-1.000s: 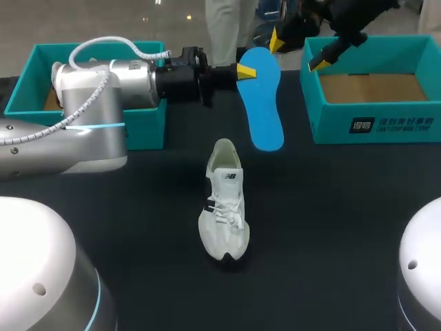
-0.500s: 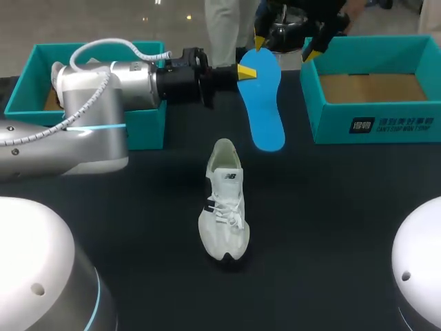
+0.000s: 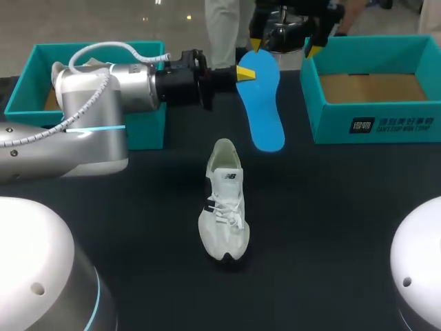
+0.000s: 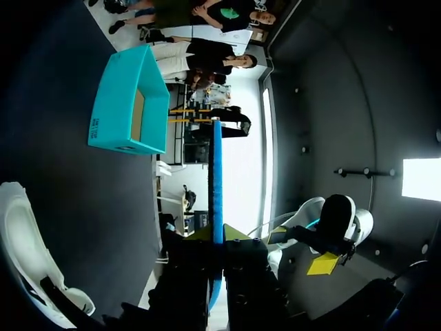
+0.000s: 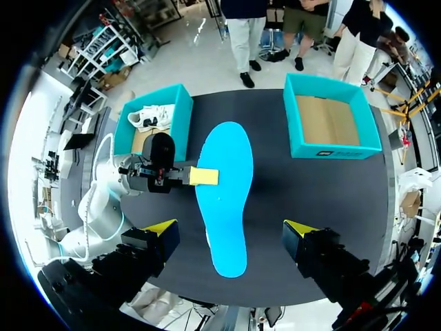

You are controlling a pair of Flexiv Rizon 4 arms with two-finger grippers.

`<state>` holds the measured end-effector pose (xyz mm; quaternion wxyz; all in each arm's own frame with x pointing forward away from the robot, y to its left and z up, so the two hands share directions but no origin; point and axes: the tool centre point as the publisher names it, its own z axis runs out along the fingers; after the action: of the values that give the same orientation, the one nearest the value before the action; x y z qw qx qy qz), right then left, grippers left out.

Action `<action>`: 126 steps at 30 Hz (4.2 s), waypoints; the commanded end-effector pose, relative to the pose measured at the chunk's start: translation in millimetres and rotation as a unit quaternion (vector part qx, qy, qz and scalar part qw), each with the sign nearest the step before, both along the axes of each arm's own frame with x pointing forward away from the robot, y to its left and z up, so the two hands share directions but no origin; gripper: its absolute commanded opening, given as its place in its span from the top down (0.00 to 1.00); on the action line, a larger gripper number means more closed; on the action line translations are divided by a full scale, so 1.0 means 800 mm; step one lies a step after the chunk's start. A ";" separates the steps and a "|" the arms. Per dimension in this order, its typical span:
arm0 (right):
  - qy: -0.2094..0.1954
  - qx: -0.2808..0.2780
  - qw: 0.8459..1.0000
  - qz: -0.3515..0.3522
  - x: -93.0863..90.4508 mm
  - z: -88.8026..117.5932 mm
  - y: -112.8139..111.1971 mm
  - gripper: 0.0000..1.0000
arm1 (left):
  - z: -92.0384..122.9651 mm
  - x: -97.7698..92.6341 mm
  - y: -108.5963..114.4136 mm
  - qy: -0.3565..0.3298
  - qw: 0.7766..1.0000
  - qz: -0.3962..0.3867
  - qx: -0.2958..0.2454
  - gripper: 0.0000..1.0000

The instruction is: Take the shoe out of the shoebox, open the shoe tongue, remove and reinsert the insole, then place the shoe into the shoebox

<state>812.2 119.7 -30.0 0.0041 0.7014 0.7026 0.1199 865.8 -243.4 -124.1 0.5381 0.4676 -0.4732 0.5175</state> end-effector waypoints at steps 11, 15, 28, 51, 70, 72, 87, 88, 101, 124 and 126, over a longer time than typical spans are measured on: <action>0.009 -0.068 0.998 0.001 -0.004 -0.021 0.046 0.00 | 0.000 -0.002 -0.001 0.001 1.000 0.004 0.000 1.00; 0.017 -0.069 0.997 0.002 -0.007 -0.027 0.049 0.00 | 0.000 -0.003 -0.001 0.001 1.000 0.004 0.000 1.00; 0.027 -0.085 0.996 -0.019 -0.006 -0.032 0.046 0.00 | -0.001 -0.003 -0.001 0.002 1.000 0.004 0.001 1.00; -0.007 0.043 0.999 -0.019 -0.007 -0.029 0.027 0.00 | 0.000 -0.005 -0.002 0.001 1.000 0.006 0.002 1.00; -0.016 0.208 0.978 0.000 -0.009 -0.029 -0.018 0.00 | -0.001 -0.002 0.001 0.004 1.000 0.011 -0.001 1.00; -0.009 0.219 0.976 0.008 -0.008 -0.029 -0.022 0.00 | -0.001 -0.002 0.001 0.005 1.000 0.011 -0.001 1.00; 0.019 0.291 0.956 0.023 -0.004 -0.034 -0.034 0.00 | 0.003 -0.002 0.002 0.002 1.000 0.011 -0.003 1.00; 0.019 0.291 0.956 0.023 -0.004 -0.034 -0.034 0.00 | 0.003 -0.002 0.002 0.001 1.000 0.011 -0.004 1.00; 0.009 0.417 0.907 0.048 -0.007 -0.049 -0.044 0.00 | 0.006 -0.004 0.007 -0.004 1.000 0.011 -0.003 1.00; -0.021 0.537 0.842 0.048 -0.003 -0.084 -0.068 0.00 | 0.026 -0.009 0.015 -0.013 1.000 -0.007 -0.012 1.00; -0.018 0.541 0.839 0.051 -0.002 -0.087 -0.070 0.00 | 0.025 -0.008 0.015 -0.013 1.000 -0.006 -0.012 1.00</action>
<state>809.2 64.5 -94.7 -0.3555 0.5652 0.5686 0.4806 859.4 -233.0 -104.1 0.5405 0.4514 -0.4759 0.5269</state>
